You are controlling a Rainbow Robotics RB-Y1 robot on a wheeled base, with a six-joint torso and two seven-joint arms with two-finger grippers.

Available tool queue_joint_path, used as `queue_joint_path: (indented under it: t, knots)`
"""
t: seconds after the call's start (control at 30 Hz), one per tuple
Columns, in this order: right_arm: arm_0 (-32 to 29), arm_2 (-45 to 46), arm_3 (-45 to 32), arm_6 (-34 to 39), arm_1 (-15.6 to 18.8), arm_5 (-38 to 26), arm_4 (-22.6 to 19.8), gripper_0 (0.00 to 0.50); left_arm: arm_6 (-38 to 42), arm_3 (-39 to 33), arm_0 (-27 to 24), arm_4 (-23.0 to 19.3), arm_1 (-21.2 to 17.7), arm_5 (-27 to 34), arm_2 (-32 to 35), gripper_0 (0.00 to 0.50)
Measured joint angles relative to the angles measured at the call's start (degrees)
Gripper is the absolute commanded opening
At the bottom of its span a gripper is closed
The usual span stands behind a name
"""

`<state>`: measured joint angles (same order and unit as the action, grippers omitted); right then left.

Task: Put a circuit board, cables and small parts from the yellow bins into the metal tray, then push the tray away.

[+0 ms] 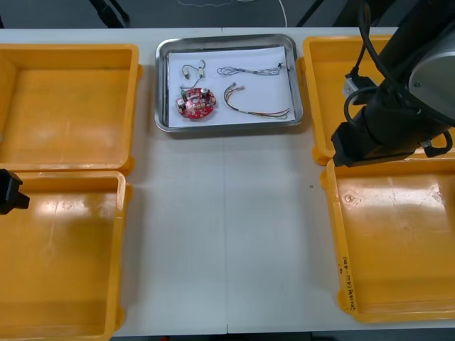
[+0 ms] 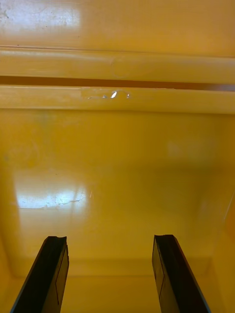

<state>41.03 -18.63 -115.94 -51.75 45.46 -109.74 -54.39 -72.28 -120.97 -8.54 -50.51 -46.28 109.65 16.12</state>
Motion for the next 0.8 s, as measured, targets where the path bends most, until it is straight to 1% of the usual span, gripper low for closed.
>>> queue_joint_path:
  t: [0.33, 0.63, 0.8]
  knots:
    - [-8.8, 2.5, -5.0, 0.0, 2.2, 0.0, 4.4, 0.500, 0.0, 0.0, 0.0, 0.0, 0.0, 0.0, 0.0, 0.500]
    - [-13.2, 3.3, -5.3, 0.0, 2.3, 2.6, 7.6, 0.500, 0.0, 0.0, 0.0, 0.0, 0.0, 0.0, 0.0, 0.500]
    - [-15.3, 4.6, -5.3, 0.0, 2.3, 4.2, 8.4, 0.500, 0.0, 0.0, 0.0, 0.0, 0.0, 0.0, 0.0, 0.500]
